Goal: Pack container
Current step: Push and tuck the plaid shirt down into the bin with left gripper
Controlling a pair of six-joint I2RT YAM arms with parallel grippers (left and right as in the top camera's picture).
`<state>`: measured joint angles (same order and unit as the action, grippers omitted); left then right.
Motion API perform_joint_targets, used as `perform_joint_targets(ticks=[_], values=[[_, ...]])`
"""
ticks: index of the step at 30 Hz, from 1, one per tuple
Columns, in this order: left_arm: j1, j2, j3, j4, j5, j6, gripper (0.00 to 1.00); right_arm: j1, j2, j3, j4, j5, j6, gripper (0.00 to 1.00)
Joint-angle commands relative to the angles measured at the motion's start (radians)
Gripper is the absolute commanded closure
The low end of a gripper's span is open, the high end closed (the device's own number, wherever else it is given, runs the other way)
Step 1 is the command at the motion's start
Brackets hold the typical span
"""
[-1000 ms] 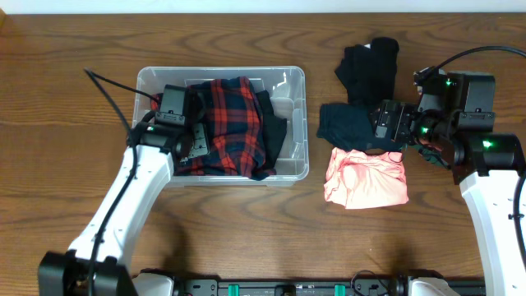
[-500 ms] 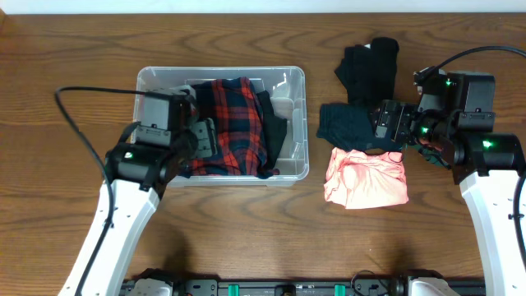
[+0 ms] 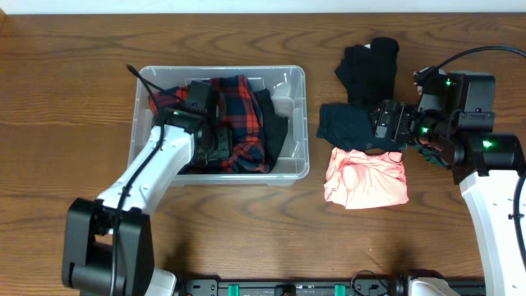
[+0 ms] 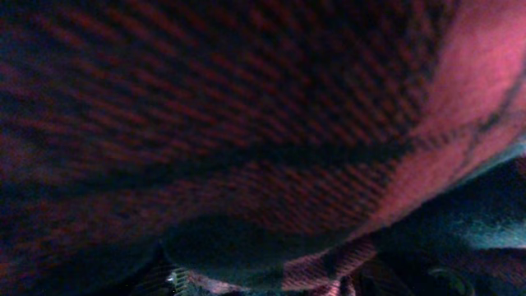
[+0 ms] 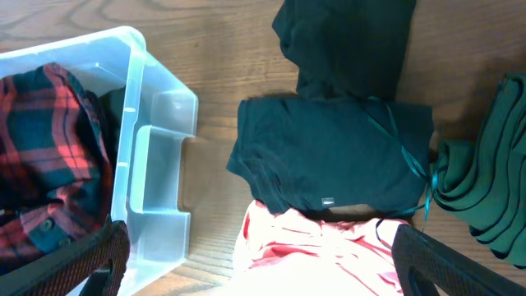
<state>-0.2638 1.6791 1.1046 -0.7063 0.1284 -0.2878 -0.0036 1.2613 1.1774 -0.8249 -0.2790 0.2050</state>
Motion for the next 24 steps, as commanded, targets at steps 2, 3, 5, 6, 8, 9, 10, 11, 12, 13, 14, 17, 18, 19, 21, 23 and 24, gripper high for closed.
perform_joint_targets(ticks=[2,3,5,6,8,9,10,11,12,13,14,17,18,19,21,23,24], values=[[-0.002,0.13,-0.027,-0.01,0.031,-0.002,0.38,-0.008,0.0,0.016,0.0,0.003,0.011,0.01],[-0.002,0.122,-0.013,-0.028,0.039,-0.001,0.39,-0.008,0.0,0.016,0.0,0.003,0.011,0.01],[-0.002,0.093,0.024,-0.071,0.047,-0.001,0.39,-0.008,0.0,0.016,0.0,0.003,0.011,0.01],[-0.002,0.075,0.042,-0.093,0.047,-0.001,0.39,-0.008,0.0,0.016,0.0,0.003,0.011,0.01],[-0.002,0.029,0.079,-0.136,0.047,0.0,0.39,-0.008,0.0,0.016,0.0,0.003,0.011,0.01],[-0.002,0.004,0.094,-0.152,0.047,0.0,0.39,-0.008,0.0,0.016,0.0,0.003,0.011,0.01],[-0.002,-0.023,0.107,-0.165,0.047,0.0,0.39,-0.008,0.0,0.016,0.0,0.002,0.011,0.01],[-0.002,-0.059,0.119,-0.176,0.047,0.0,0.39,-0.008,0.0,0.016,0.0,0.003,0.011,0.01],[-0.002,-0.091,0.125,-0.179,0.047,0.0,0.39,-0.008,0.0,0.016,0.0,0.003,0.011,0.01],[-0.002,-0.126,0.128,-0.178,0.046,0.0,0.39,-0.008,0.0,0.016,0.0,0.003,0.011,0.01],[-0.002,-0.163,0.128,-0.174,0.043,0.0,0.39,-0.008,0.0,0.016,0.0,0.003,0.011,0.01],[-0.003,-0.269,0.128,-0.133,0.043,0.004,0.39,-0.008,0.0,0.016,0.0,0.003,0.011,0.01],[-0.005,-0.299,0.128,-0.109,0.044,0.013,0.39,-0.008,0.0,0.016,0.0,0.002,0.011,0.01],[-0.01,-0.319,0.128,-0.089,0.044,0.03,0.39,-0.008,0.0,0.016,0.0,0.003,0.011,0.01],[-0.026,-0.342,0.127,-0.051,0.044,0.063,0.39,-0.008,0.0,0.016,0.0,0.003,0.011,0.01],[-0.047,-0.339,0.126,-0.035,0.045,0.071,0.39,-0.008,0.0,0.016,0.0,0.003,0.011,0.01],[-0.065,-0.329,0.123,-0.035,0.048,0.072,0.39,-0.008,0.0,0.016,0.0,0.003,0.011,0.01]])
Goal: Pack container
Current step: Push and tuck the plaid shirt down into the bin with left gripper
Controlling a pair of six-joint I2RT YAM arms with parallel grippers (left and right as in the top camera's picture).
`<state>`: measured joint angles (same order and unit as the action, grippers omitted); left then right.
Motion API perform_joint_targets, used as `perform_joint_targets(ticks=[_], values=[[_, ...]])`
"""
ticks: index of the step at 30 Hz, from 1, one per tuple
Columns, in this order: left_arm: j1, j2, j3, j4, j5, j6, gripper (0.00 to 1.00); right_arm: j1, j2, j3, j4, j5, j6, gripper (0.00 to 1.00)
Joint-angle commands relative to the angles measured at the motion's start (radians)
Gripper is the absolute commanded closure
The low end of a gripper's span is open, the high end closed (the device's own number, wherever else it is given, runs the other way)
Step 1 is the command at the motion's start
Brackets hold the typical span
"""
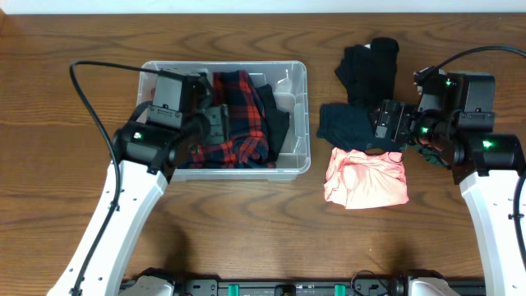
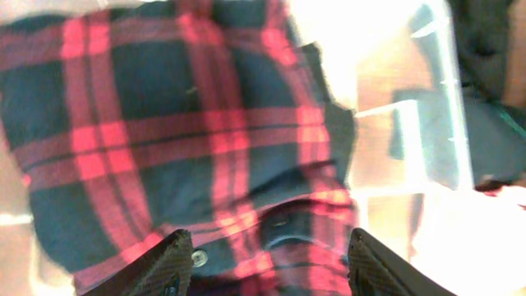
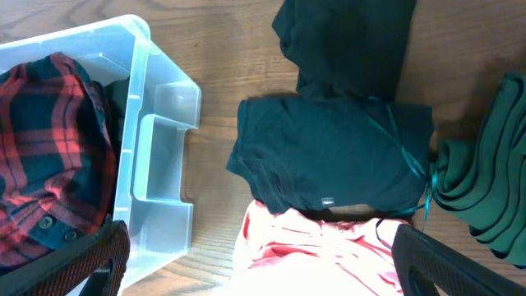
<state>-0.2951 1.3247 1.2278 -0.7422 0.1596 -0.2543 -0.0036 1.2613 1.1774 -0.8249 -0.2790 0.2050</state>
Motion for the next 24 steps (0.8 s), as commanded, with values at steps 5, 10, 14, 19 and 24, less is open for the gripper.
perform_joint_targets(ticks=[5,10,14,19,24], values=[[-0.129,0.101,-0.041,-0.006,0.068,0.06,0.39,-0.008,0.0,0.016,0.0,0.003,0.011,0.01],[-0.202,0.244,-0.058,-0.014,0.068,0.06,0.39,-0.008,0.0,0.016,0.0,0.002,0.011,0.01],[-0.215,0.365,-0.058,0.015,0.068,0.059,0.39,-0.008,0.0,0.016,0.0,0.003,0.011,0.01],[-0.214,0.445,-0.058,0.046,0.068,0.059,0.38,-0.008,0.0,0.016,0.0,0.002,0.011,0.01],[-0.214,0.41,-0.011,0.0,0.069,0.05,0.39,-0.008,0.0,0.016,0.0,0.003,0.011,0.01]])
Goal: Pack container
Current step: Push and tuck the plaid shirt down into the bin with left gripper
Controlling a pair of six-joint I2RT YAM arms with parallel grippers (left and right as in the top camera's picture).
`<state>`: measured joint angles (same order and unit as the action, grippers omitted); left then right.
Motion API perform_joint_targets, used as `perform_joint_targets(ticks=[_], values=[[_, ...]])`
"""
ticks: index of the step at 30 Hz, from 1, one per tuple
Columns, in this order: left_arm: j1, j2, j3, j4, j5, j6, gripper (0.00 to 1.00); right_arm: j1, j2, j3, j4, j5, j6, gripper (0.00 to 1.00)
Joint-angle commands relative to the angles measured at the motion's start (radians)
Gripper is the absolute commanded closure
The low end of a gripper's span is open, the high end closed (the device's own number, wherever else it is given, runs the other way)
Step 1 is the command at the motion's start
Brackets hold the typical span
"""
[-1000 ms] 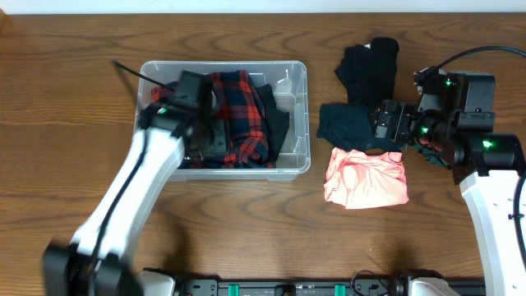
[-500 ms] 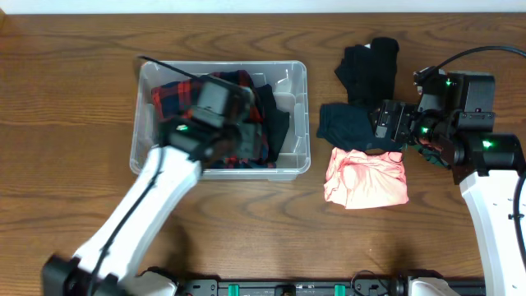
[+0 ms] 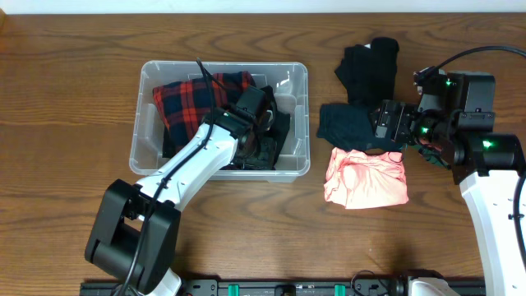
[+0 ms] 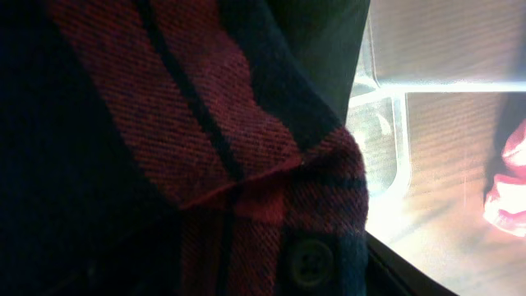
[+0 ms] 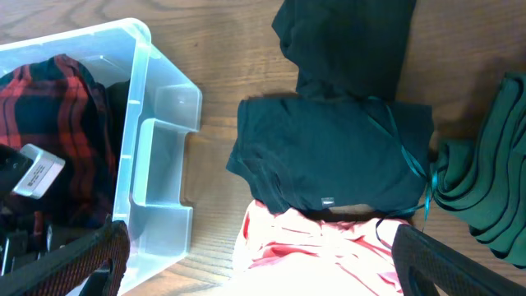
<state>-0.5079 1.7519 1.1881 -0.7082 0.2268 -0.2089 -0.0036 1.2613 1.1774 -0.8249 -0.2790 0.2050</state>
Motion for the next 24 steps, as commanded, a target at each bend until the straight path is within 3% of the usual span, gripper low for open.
perform_joint_targets(ticks=[1,7,14,24], values=[[-0.002,-0.038,0.054,-0.063,0.002,-0.003,0.38,-0.008,0.0,0.016,0.0,0.003,0.011,0.01],[-0.001,-0.224,0.18,-0.144,-0.043,-0.005,0.35,-0.008,0.0,0.016,0.0,0.003,0.011,0.01],[0.019,-0.367,0.19,-0.129,-0.496,0.005,0.23,-0.008,0.0,0.016,0.0,0.003,0.011,0.01],[0.235,-0.127,0.14,-0.087,-0.461,0.032,0.23,-0.008,0.0,0.016,0.0,0.003,0.011,0.01]])
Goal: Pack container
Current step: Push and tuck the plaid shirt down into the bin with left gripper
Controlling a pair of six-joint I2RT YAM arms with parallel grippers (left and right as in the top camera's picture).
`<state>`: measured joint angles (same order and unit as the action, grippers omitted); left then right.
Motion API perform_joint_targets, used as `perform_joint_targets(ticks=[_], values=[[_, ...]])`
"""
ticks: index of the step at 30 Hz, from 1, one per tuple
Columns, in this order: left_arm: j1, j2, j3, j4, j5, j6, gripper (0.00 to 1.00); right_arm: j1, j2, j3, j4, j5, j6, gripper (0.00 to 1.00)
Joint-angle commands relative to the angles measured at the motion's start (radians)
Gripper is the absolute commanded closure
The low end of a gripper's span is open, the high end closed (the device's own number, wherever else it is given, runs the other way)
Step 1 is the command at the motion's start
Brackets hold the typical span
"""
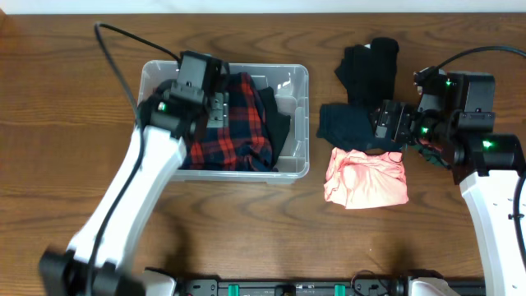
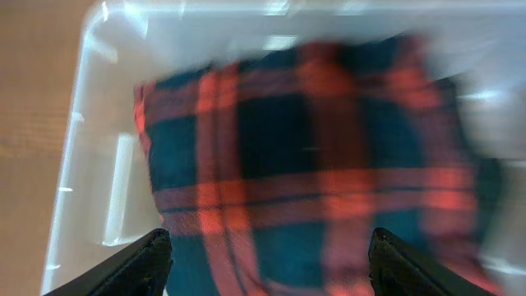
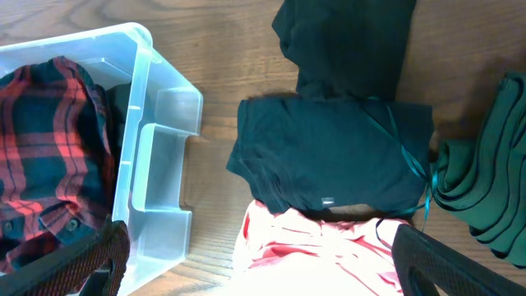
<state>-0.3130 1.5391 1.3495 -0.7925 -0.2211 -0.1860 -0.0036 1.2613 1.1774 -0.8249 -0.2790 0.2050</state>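
Note:
A clear plastic container (image 1: pixel 302 99) holds a red and navy plaid shirt (image 1: pixel 234 123) and a dark garment (image 1: pixel 278 127) at its right end. My left gripper (image 1: pixel 215 105) hovers over the shirt, open, with nothing between its fingers; its wrist view shows the plaid shirt (image 2: pixel 312 164), blurred, inside the container (image 2: pixel 90 164). My right gripper (image 1: pixel 386 123) hangs open over the loose clothes right of the container. Below it lie a pink garment (image 3: pixel 329 247) and a dark folded shirt (image 3: pixel 329 156).
On the table to the right of the container lie a black garment (image 1: pixel 370 62), the dark shirt (image 1: pixel 343 123) and the pink garment (image 1: pixel 366 177). A folded green garment (image 3: pixel 489 181) sits at the far right. The container's end wall (image 3: pixel 156 164) faces these clothes.
My left gripper was low in the container's front right, pressed against the plaid shirt; now it is raised over the middle of the container, open. The shirt lies more spread out. The right arm has not moved.
At first my left gripper was buried in the plaid shirt inside the container. Then it stood open above the container. Then it was down again against the shirt's front right edge, and now it is up and open. The right gripper stayed open throughout.

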Motion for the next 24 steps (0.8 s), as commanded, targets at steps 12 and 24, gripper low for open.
perform_joint_targets(ticks=[12,24], values=[[0.098,0.399,-0.021,-0.045,0.289,0.005,0.24,-0.008,0.0,0.016,0.0,0.003,0.011,0.01],[0.099,-0.02,0.047,-0.158,0.28,0.006,0.18,-0.008,0.0,0.016,0.0,0.003,0.011,0.01]])
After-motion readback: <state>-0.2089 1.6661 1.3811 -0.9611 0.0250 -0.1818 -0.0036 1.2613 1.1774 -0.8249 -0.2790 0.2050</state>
